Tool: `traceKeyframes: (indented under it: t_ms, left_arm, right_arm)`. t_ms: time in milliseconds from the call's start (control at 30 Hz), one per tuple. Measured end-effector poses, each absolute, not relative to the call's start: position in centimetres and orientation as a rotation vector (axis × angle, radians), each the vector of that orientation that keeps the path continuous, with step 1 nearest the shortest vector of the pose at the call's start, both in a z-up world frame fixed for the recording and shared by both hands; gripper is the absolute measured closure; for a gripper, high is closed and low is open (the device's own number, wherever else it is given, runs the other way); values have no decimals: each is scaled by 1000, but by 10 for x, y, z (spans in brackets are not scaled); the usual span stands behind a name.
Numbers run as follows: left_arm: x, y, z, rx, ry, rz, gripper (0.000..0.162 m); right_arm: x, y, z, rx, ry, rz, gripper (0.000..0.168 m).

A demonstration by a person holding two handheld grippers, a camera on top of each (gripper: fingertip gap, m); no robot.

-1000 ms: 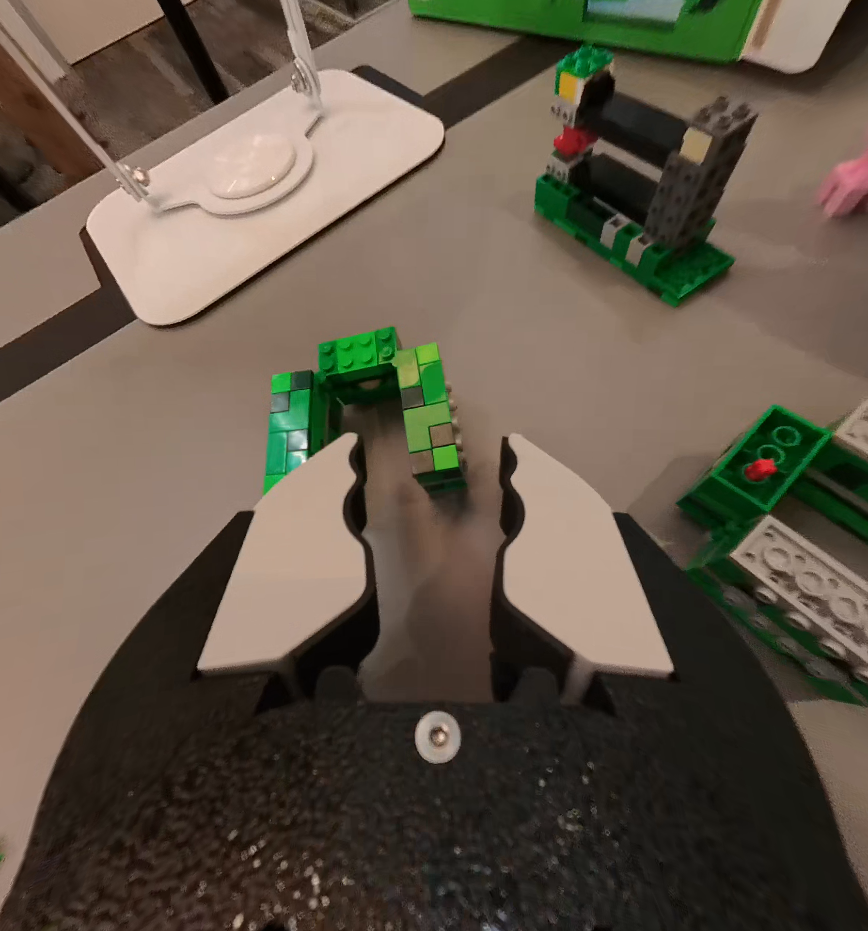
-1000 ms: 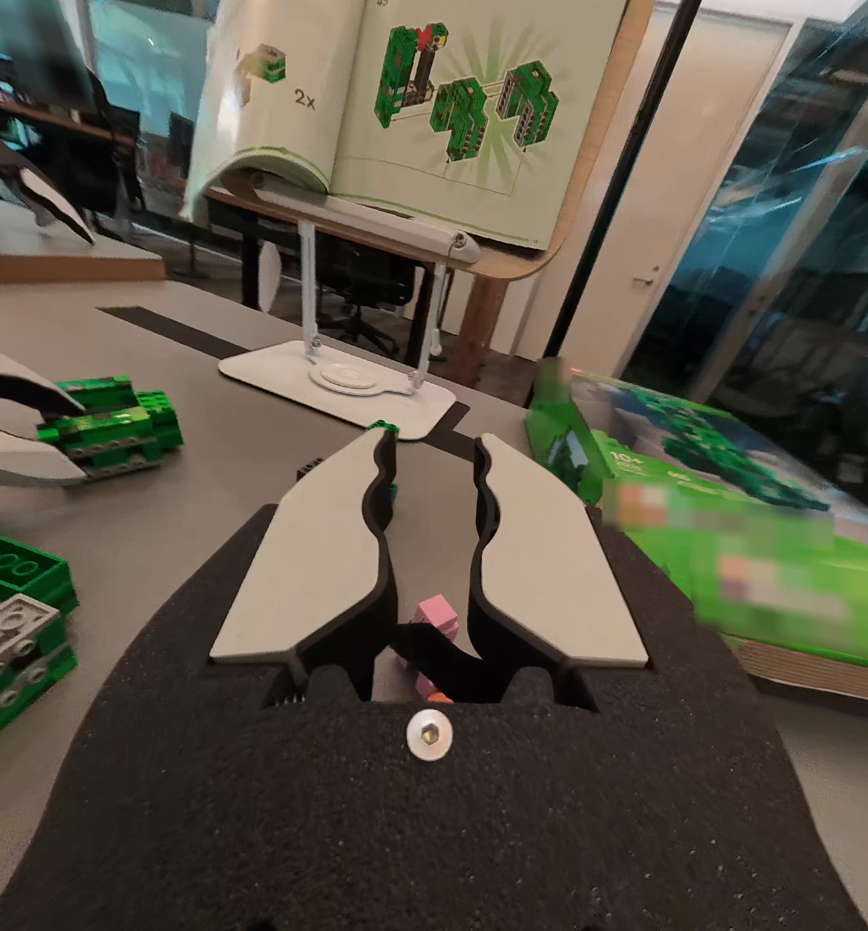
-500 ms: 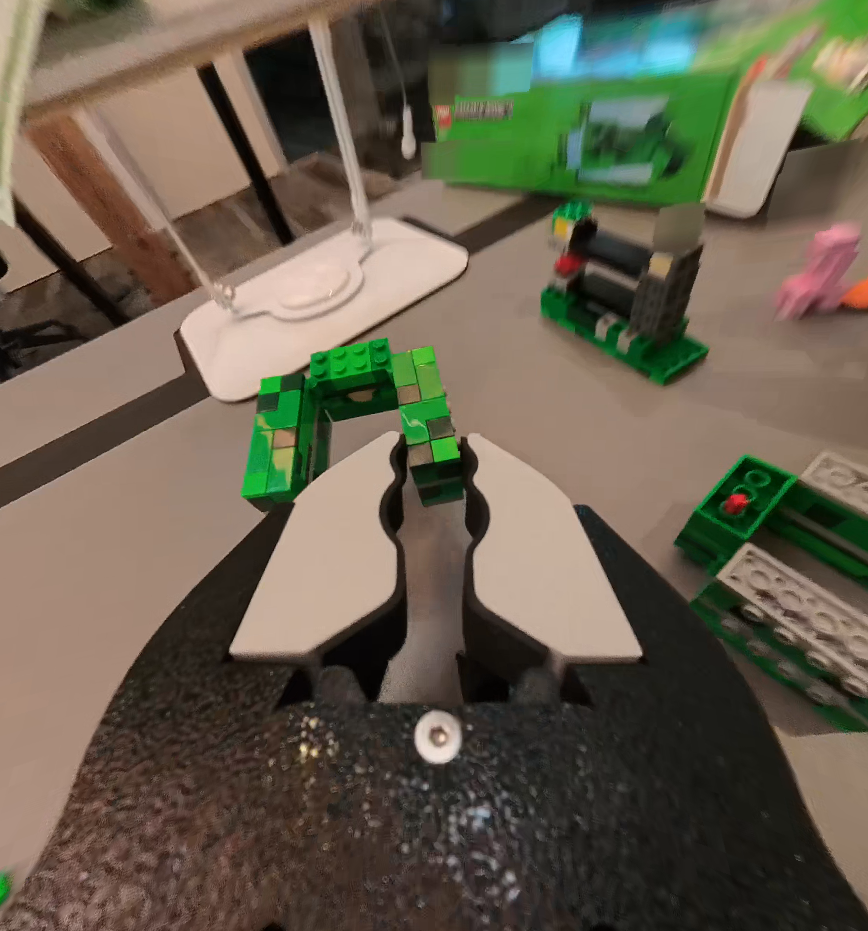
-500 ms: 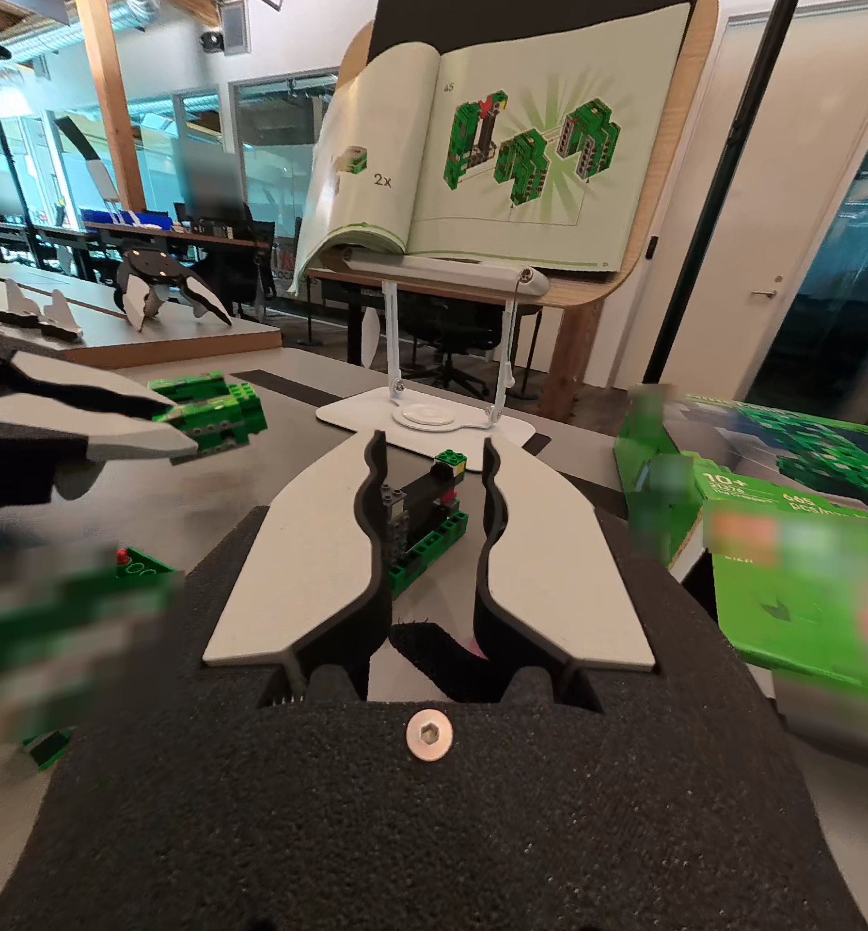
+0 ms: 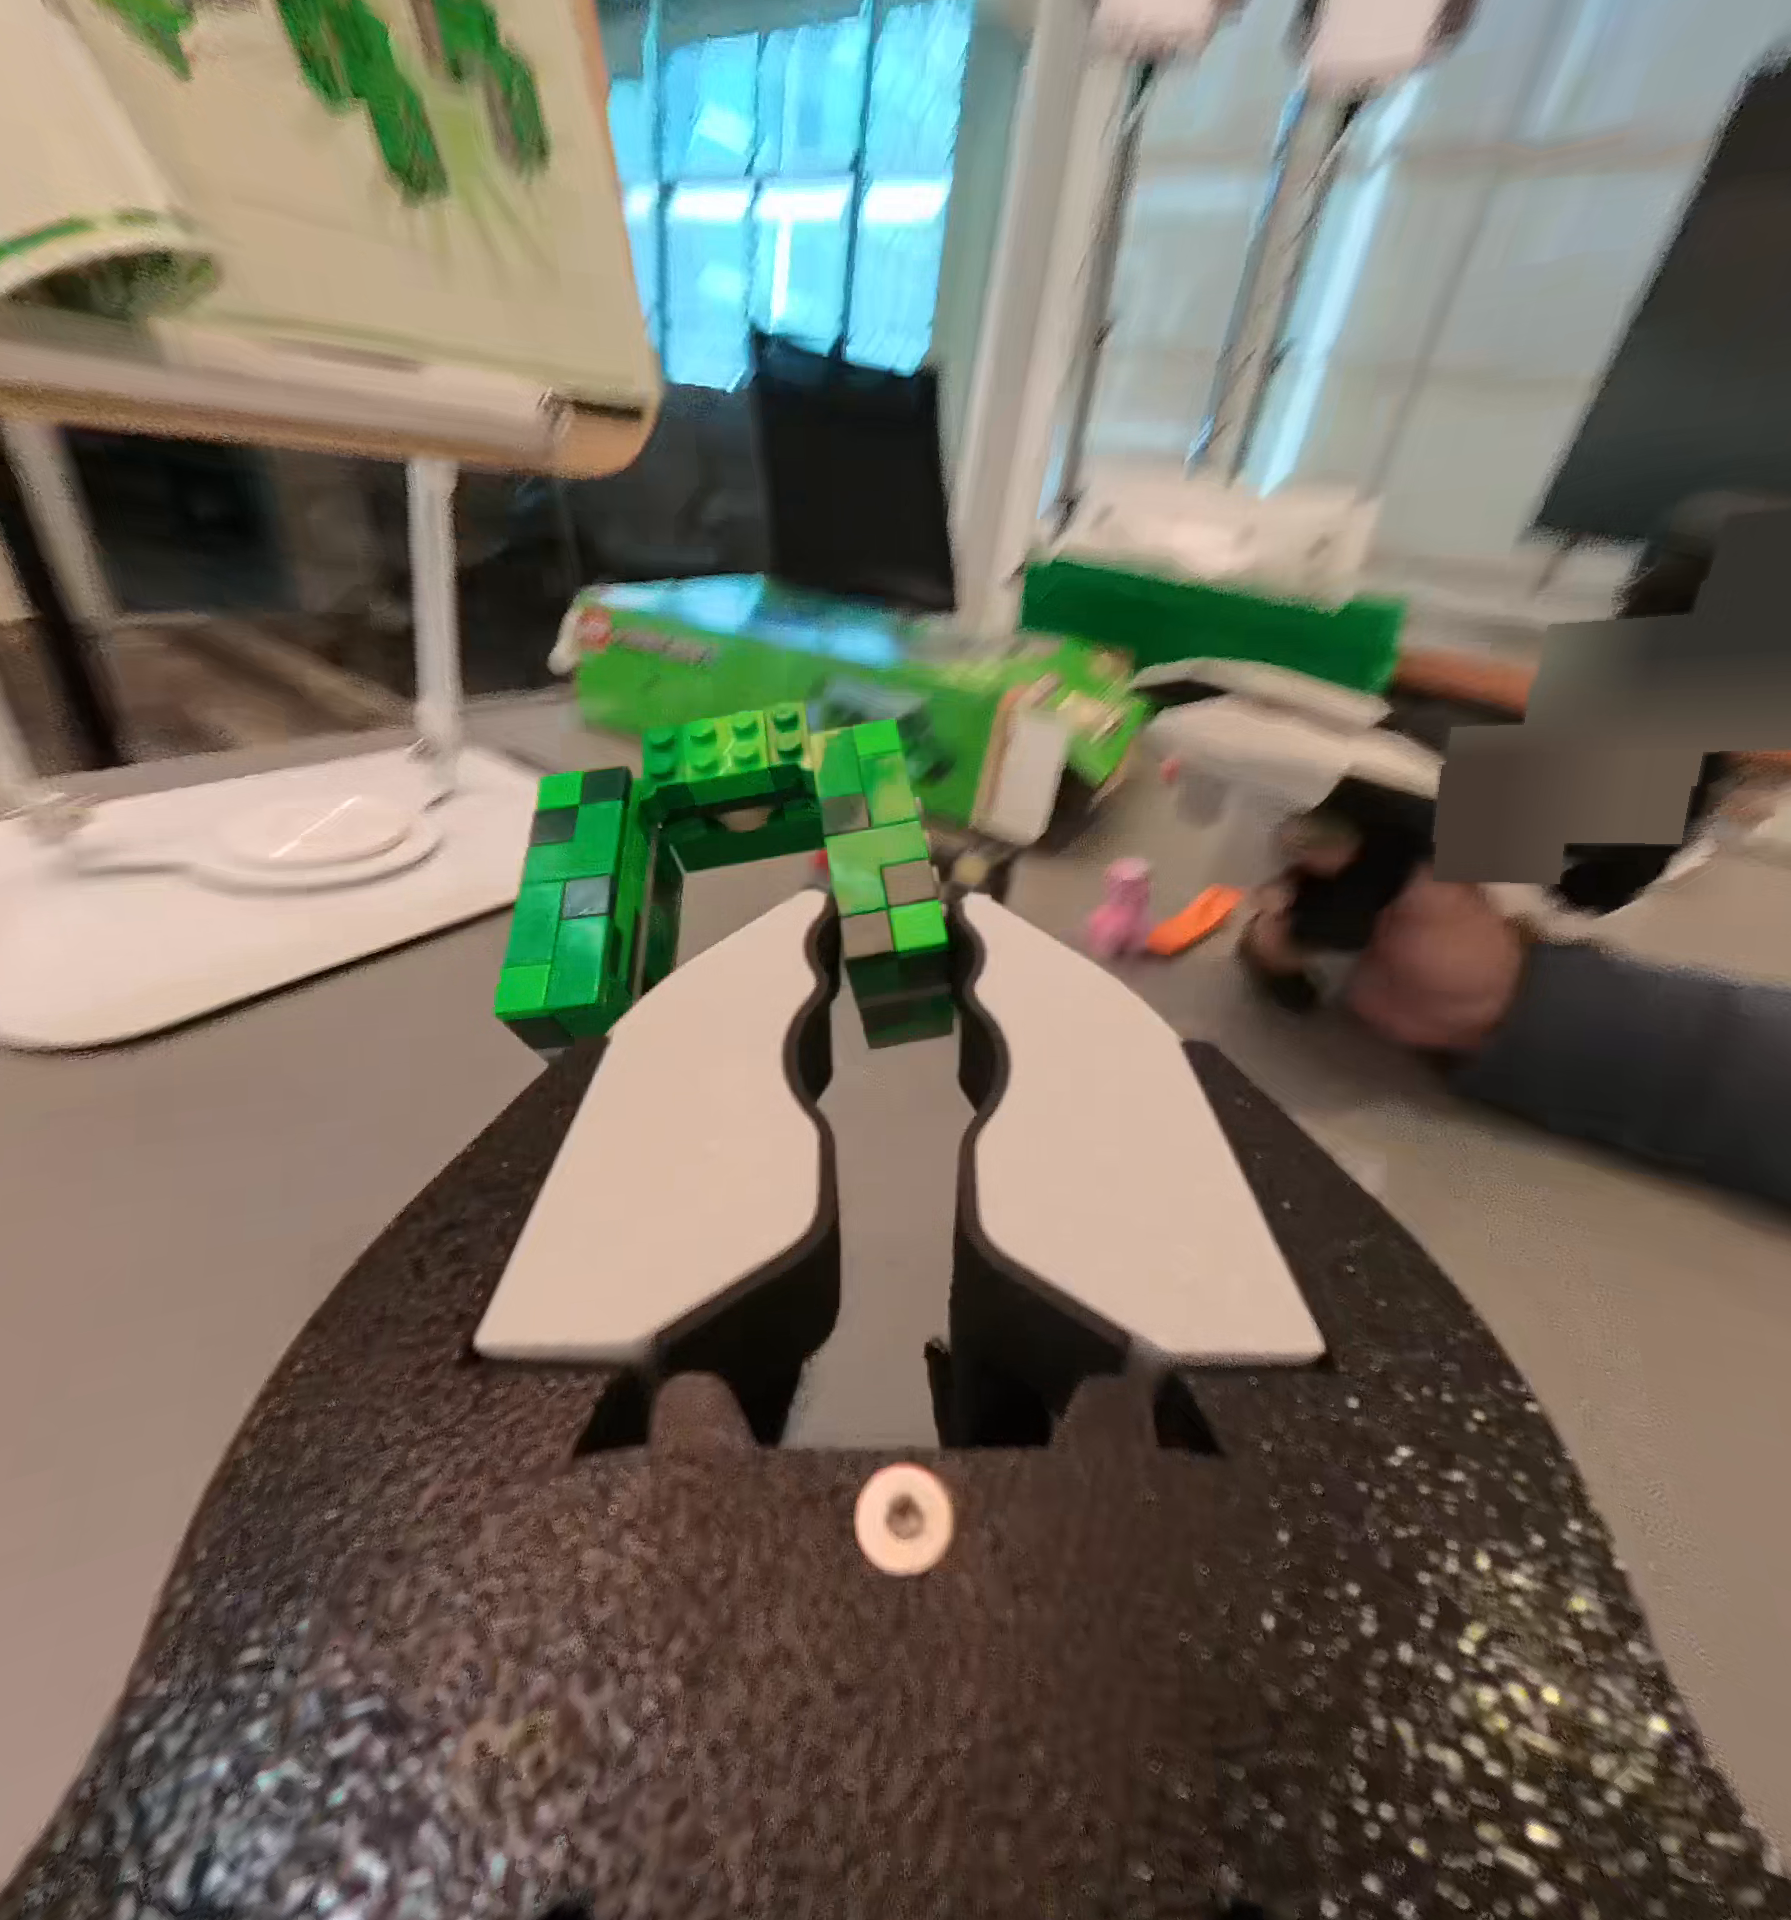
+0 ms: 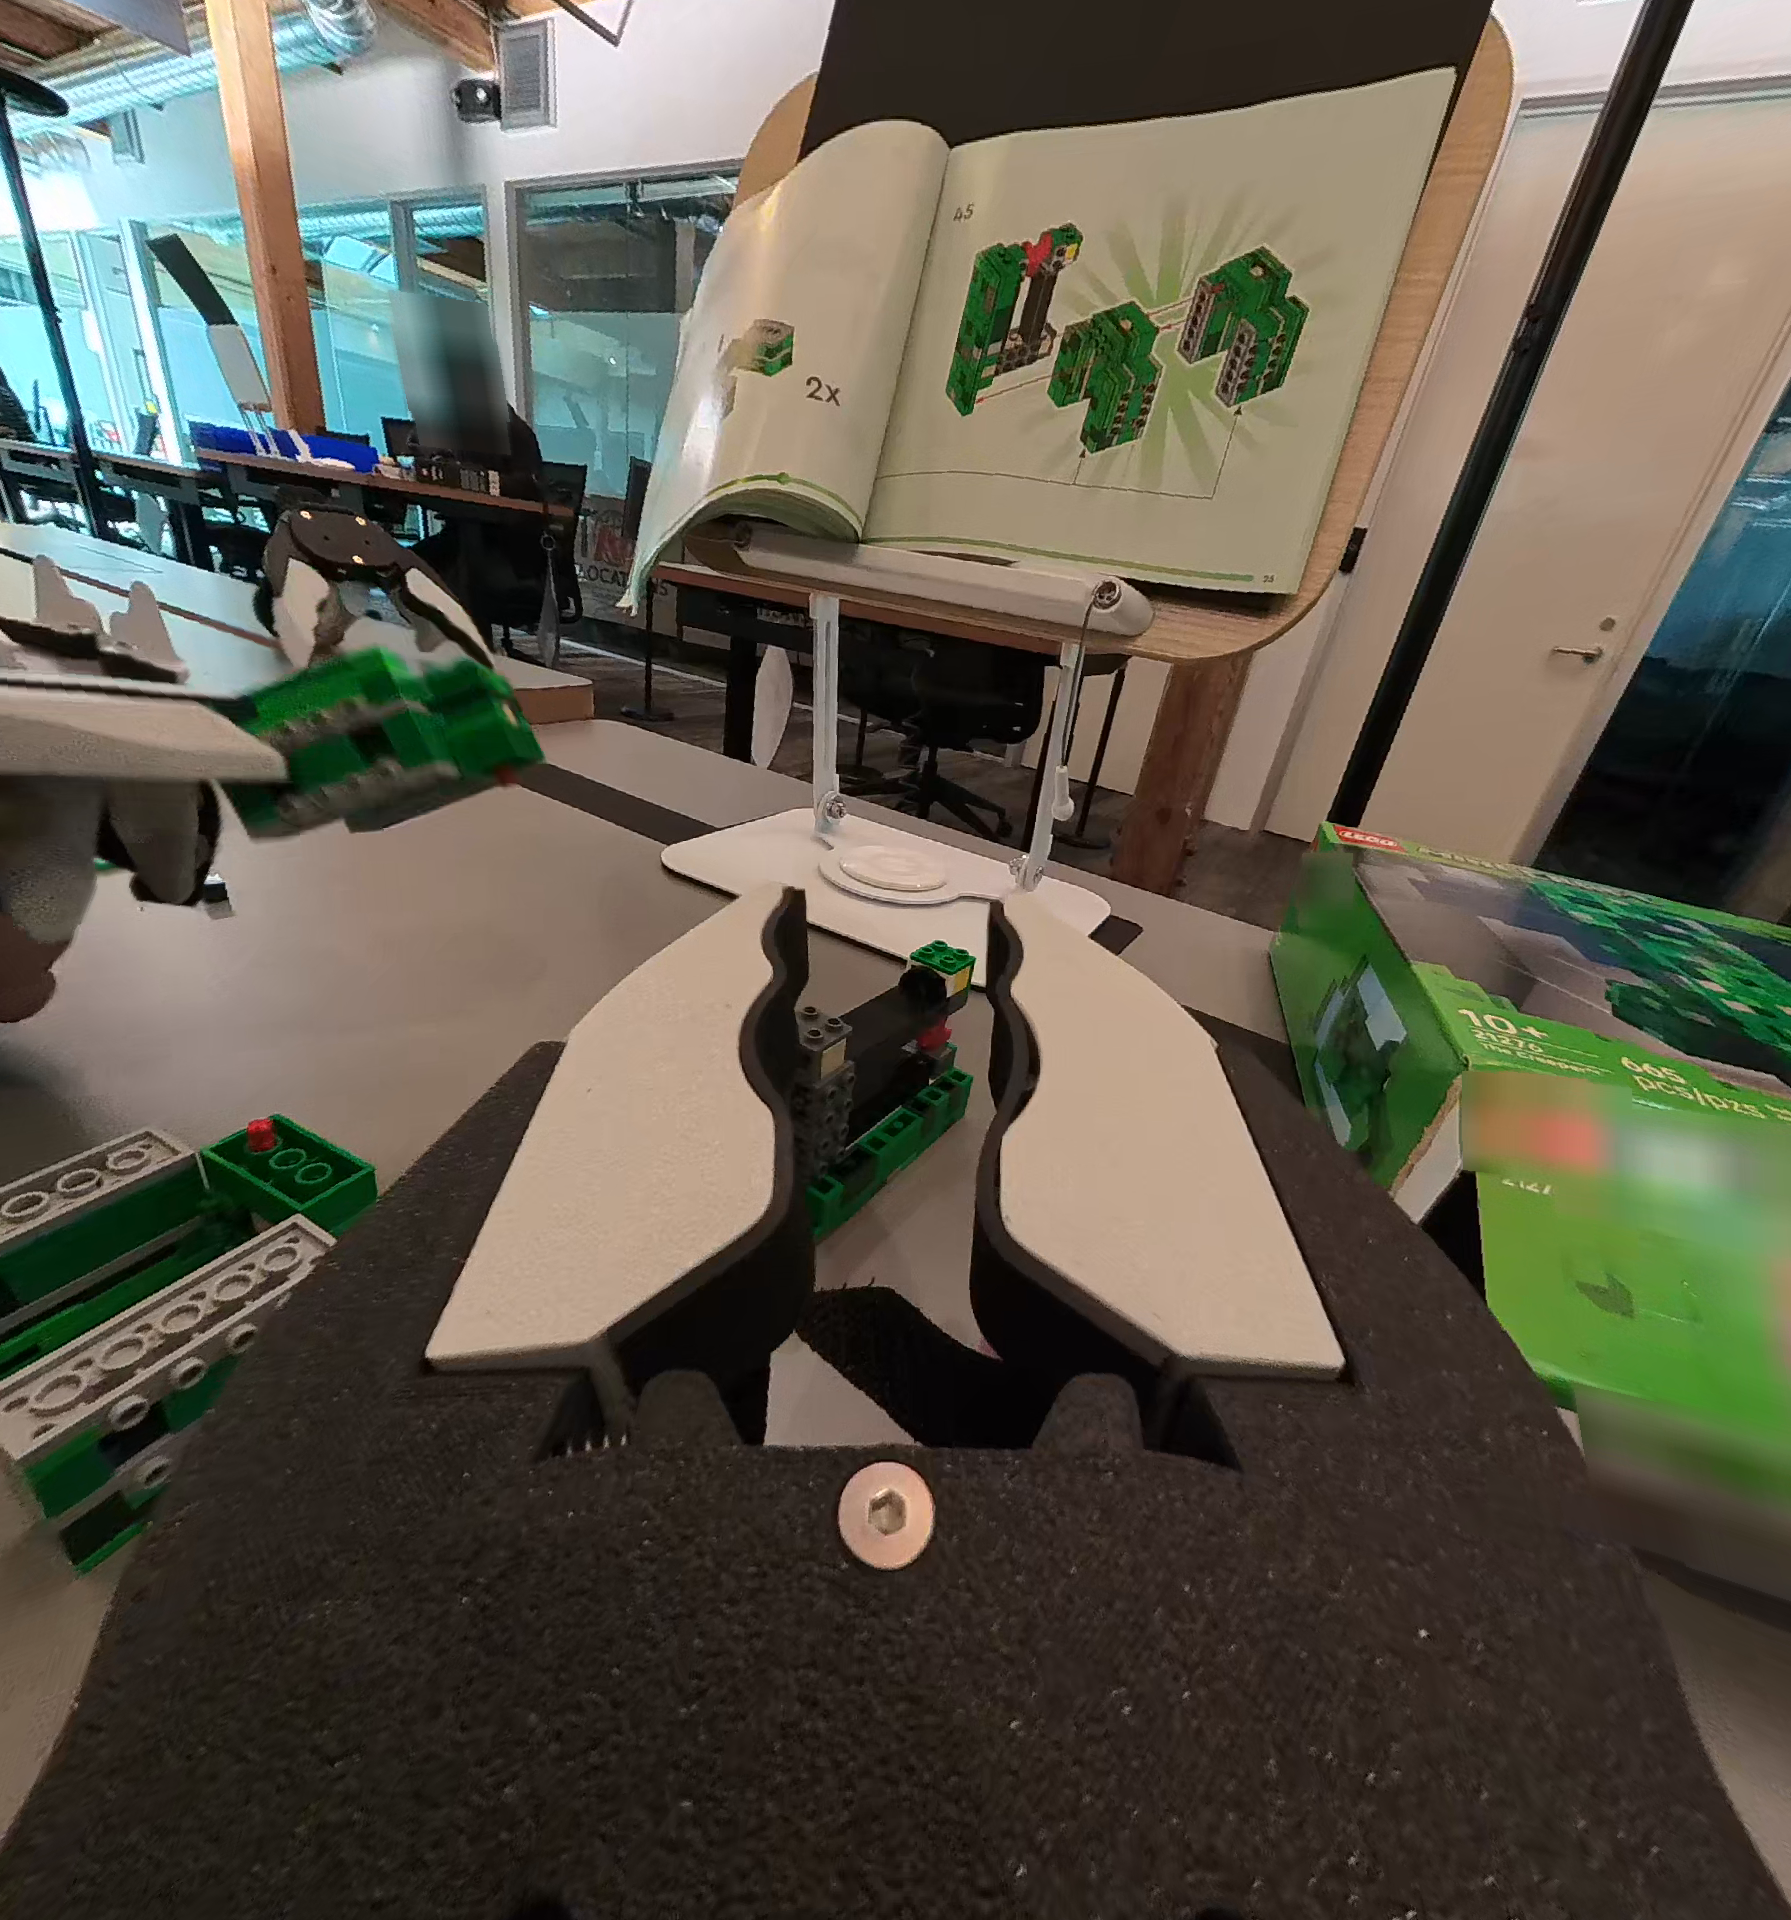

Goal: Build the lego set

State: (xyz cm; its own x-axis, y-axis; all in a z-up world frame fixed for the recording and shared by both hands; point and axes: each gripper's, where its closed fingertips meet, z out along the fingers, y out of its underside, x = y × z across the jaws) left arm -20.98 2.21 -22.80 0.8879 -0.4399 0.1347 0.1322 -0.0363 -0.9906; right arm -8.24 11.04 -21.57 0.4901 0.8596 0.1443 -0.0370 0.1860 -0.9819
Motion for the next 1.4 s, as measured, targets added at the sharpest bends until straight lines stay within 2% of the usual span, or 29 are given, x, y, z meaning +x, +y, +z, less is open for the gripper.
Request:
traceKeyframes:
  t_ms: [133, 200, 500, 933, 1100, 1300, 1400]
  left_arm:
    - [-232, 32, -279, -1933, 388, 93, 143]
    - [-231, 34, -289, -1980, 436, 222, 143]
    - [-221, 35, -300, -2023, 420, 107, 143]
    - [-228, 33, -281, -1903, 339, 82, 143]
    - [-225, 26, -250, -1696, 289, -67, 143]
    - [-185, -5, -203, -1328, 371, -679, 143]
    - [-171, -16, -198, -1276, 436, -855, 143]
  right_arm:
    - [-83, 113, -219, -1247, -856, 749, 137]
    - [-84, 112, -220, -1257, -861, 751, 140]
    - [-86, 113, -223, -1267, -873, 730, 142]
    - [-87, 112, -223, -1262, -883, 723, 142]
    - [-88, 108, -222, -1240, -899, 744, 142]
    - [-108, 63, -213, -1119, -1062, 960, 140]
    - [-125, 29, -203, -1112, -1139, 1211, 128]
